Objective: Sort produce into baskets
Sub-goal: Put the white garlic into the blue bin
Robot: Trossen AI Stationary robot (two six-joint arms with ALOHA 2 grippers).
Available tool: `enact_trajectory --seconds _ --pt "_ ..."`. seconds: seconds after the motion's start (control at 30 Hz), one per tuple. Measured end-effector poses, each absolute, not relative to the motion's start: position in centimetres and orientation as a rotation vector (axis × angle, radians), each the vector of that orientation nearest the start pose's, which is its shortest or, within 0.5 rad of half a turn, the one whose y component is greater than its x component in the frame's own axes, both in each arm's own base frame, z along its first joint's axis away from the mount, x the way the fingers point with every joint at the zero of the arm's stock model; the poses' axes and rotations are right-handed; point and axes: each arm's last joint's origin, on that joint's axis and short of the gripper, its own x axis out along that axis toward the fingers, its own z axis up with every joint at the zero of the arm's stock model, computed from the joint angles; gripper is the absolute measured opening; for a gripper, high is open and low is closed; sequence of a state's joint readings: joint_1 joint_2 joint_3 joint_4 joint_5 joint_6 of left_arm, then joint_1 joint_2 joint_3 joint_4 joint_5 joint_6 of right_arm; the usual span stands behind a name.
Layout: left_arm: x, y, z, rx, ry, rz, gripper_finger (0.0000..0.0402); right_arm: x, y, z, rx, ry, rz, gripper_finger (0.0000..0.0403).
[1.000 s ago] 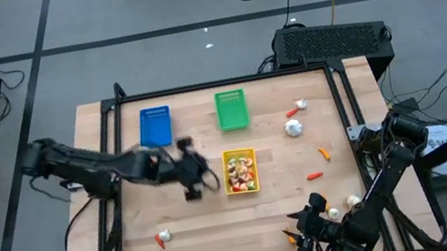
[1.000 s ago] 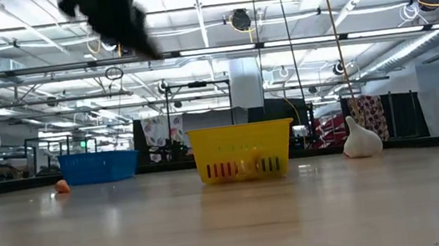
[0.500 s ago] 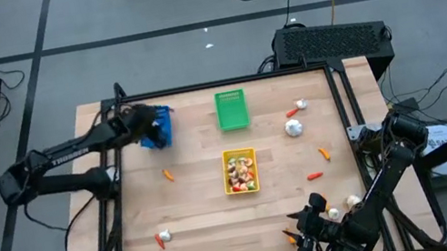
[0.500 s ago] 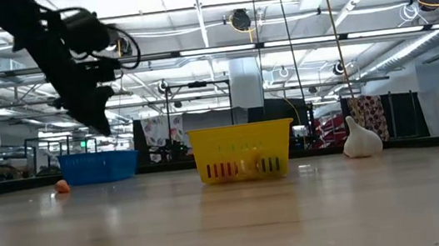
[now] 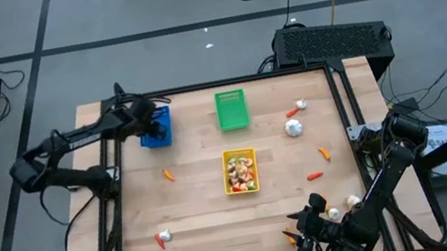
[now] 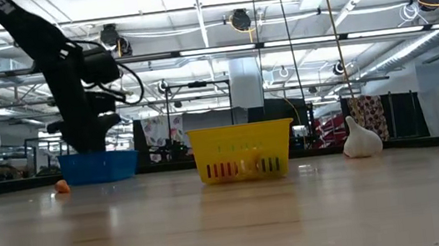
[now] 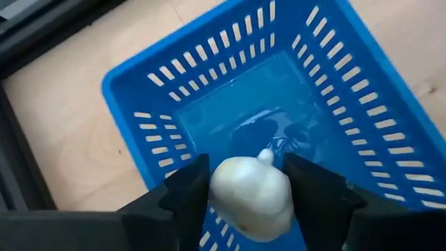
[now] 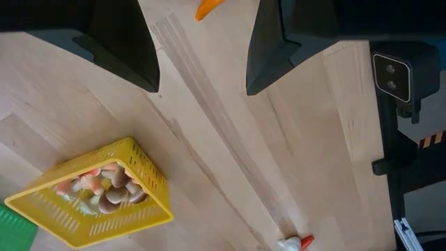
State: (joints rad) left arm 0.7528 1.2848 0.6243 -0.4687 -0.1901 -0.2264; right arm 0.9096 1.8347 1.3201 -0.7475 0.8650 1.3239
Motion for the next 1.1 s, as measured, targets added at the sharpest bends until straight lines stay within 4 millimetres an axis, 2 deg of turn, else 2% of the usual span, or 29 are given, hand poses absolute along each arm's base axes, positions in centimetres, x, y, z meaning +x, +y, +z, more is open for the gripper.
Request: enact_trajectory --seconds 0.37,0.5,0.63,0.73,0.83,1.1 --pt "15.6 15.4 16.6 -0.493 1.042 0.952 0.0231 23.7 26.9 20.8 0.279 0.628 -0.442 0.0205" --pt "16.0 15.5 17.9 -0.500 1.073 0.860 0.0233 23.7 26.9 20.8 0.279 0.628 -0.442 0.0205" --pt "16.7 15.0 20.7 -0.543 1.045 0.735 0.0233 23.7 26.9 20.8 0.277 0.628 -0.442 0.0205" --pt "17.2 13.7 22.7 -0.553 1.015 0.626 0.0233 23.7 26.9 20.8 0.275 0.629 -0.441 0.0205" --pt "17.8 11.8 23.7 -0.539 0.970 0.522 0.0233 23.7 26.9 20.8 0.274 0.629 -0.441 0.0205" --pt "20.1 5.4 24.4 -0.451 1.000 0.262 0.0233 23.7 26.9 20.7 0.272 0.630 -0.442 0.0205"
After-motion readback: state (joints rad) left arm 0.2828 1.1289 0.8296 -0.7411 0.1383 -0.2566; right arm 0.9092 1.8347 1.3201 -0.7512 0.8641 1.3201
